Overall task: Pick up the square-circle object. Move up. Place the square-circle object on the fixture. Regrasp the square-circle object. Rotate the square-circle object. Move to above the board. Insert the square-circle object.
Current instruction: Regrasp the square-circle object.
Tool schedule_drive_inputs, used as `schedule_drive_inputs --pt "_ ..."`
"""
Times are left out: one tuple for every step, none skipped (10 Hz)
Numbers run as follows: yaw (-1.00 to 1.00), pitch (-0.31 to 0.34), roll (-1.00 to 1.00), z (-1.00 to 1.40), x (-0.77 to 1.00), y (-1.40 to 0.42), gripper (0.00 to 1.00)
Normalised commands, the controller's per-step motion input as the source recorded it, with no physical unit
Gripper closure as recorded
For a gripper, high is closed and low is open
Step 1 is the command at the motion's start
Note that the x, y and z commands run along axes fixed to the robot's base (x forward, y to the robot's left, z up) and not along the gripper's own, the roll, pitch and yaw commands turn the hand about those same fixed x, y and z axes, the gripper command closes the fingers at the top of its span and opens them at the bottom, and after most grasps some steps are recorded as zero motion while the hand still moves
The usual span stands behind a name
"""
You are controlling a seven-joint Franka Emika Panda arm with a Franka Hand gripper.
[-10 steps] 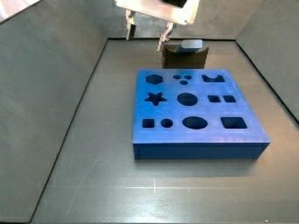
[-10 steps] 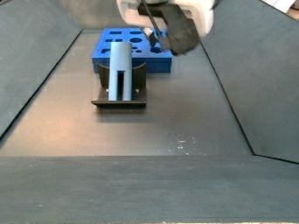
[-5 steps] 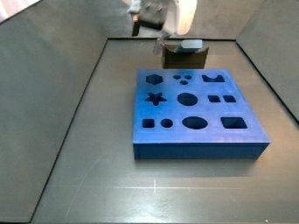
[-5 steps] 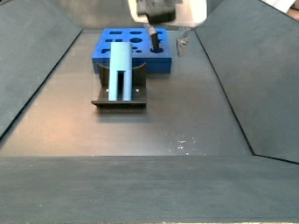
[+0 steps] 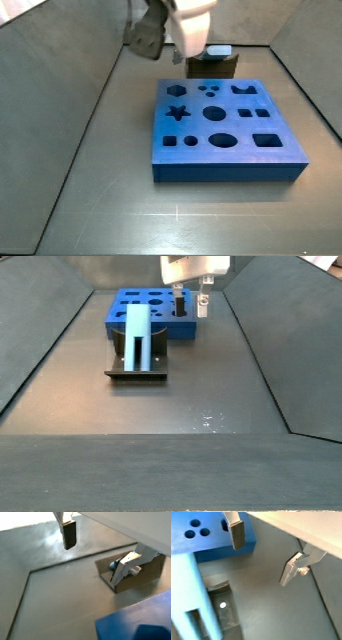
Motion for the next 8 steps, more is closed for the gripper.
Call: schedule_drive_inputs --pt "-0.95 -0.069 1.0 0.0 -0.04 -0.01 0.0" --pt "-0.95 0.016 1.0 0.0 -0.03 -0.01 0.0" --pt "-0.95 0.159 1.0 -0.01 -0.02 -0.02 0.0" --pt "-0.92 0.306 1.0 -0.03 -0.01 -0.01 0.0" --pt "-0.84 0.409 0.94 -0.04 0.0 -0.01 0.0" --pt "-0.45 0.608 0.62 -0.05 0.03 -0.02 0.0" --pt "-0.3 0.668 0.49 -0.05 0.04 -0.02 0.0" --pt "-0.03 0.674 0.32 -0.03 0.07 -0.01 0.0"
